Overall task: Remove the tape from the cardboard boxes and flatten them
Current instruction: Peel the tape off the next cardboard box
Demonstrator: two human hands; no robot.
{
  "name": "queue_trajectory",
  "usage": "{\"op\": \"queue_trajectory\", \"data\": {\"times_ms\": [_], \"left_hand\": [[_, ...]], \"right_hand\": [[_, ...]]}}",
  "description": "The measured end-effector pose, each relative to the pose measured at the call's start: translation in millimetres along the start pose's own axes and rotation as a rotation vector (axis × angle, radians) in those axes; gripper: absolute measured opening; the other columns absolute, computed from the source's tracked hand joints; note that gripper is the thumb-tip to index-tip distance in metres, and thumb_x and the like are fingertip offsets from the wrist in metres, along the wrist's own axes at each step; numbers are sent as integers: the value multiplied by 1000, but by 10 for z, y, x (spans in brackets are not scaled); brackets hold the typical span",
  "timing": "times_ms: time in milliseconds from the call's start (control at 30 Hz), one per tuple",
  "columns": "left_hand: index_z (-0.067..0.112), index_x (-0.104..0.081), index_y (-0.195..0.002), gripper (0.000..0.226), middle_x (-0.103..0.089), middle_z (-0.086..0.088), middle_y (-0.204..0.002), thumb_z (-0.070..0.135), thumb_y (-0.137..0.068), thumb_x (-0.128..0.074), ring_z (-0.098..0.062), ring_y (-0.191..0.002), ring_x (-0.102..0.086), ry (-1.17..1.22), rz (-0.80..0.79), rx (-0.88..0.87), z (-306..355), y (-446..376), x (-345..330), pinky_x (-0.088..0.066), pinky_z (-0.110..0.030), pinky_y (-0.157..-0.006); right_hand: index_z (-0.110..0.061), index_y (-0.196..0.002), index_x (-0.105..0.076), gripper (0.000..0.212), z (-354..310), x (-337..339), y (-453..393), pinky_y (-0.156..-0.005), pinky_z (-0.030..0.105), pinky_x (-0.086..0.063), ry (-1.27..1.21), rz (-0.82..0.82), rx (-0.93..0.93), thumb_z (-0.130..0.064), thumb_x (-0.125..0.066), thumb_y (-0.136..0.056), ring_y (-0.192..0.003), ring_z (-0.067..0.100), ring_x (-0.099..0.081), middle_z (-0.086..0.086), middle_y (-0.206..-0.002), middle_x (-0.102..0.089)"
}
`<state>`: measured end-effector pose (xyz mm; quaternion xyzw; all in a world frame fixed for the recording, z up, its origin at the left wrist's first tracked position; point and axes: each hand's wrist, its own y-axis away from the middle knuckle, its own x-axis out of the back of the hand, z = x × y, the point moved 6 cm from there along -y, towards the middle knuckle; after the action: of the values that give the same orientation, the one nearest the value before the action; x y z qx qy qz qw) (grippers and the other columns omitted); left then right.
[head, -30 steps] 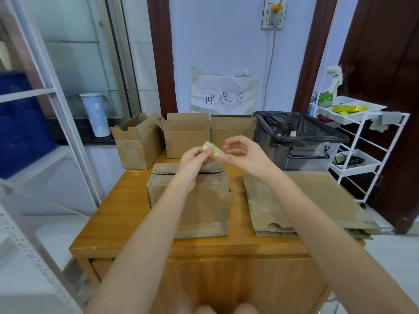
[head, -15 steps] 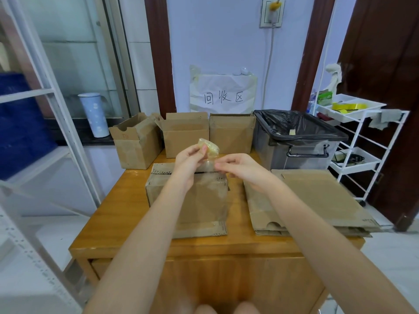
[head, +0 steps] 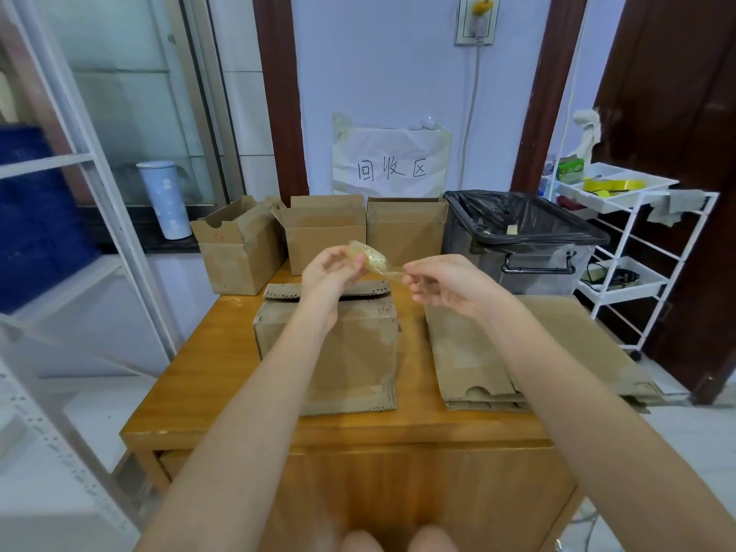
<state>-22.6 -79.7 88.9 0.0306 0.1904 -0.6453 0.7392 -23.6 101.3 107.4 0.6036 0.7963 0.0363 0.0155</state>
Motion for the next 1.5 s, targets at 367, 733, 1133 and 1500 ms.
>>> {"op": "queue_trajectory", "data": {"times_ms": [367, 733, 1133, 1500], "left_hand": [[18, -70, -84, 17, -71, -16, -102, 8, -74, -80, -31, -101, -66, -250, -38, -65, -16, 50, -83, -51, -37, -96], [12, -72, -94, 19, -70, -4, -80, 7, -77, -78, -15, -70, -67, -213, -59, -61, 22, 78, -114, -53, -21, -69], [13, -65, -95, 16, -75, -1, -82, 11, -82, -74, -14, -64, -69, -139, -9, -10, -11, 45, -97, -52, -17, -65], [7, -64, -90, 17, -73, -1, -75, 12, -79, -76, -9, -62, -67, -152, 30, -2, -18, 30, -58, -53, -17, -64]], "right_hand": [[-2, -91, -61, 18, -352, 38, -31, -48, 20, -53, 350, 169, 82, -6, -75, -80, -49, 7, -61, 9, -68, -67], [-7, -90, -54, 18, -471, -221, -145, -53, 21, -57, 247, 229, 216, -1, -70, -83, -56, 14, -61, 11, -72, -64], [-12, -91, -71, 9, -301, -87, -80, -77, 17, -51, 410, 340, 476, -11, -72, -83, -80, 9, -62, -2, -88, -69], [-10, -98, -70, 16, -122, -251, -105, -80, 23, -53, 389, 270, 469, -19, -72, -85, -84, 10, -65, -4, -85, -68]]}}
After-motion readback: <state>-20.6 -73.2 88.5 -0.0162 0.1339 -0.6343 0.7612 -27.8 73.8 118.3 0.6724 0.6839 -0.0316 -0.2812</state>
